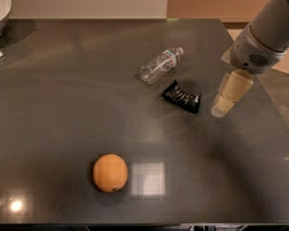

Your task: Move rxbar chocolate near orange

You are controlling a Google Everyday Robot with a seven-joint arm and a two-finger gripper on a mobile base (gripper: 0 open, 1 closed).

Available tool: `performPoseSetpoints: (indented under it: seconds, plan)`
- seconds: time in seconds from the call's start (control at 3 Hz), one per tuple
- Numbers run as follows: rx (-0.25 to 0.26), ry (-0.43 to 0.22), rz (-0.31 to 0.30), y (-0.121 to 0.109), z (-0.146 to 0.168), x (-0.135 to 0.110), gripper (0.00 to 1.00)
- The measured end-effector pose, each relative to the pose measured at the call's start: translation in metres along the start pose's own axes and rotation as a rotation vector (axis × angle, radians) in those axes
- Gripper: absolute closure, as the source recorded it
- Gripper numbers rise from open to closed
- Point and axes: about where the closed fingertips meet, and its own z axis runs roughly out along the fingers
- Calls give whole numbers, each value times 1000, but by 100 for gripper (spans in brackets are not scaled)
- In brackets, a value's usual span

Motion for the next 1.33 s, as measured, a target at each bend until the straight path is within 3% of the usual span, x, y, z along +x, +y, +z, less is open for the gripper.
performPoseSetpoints:
  seconds: [0.67,1.33]
  plan:
    - [-71,-64,-9,2,49,-21,0]
    - [-104,-92,-10,-1,79,-25,0]
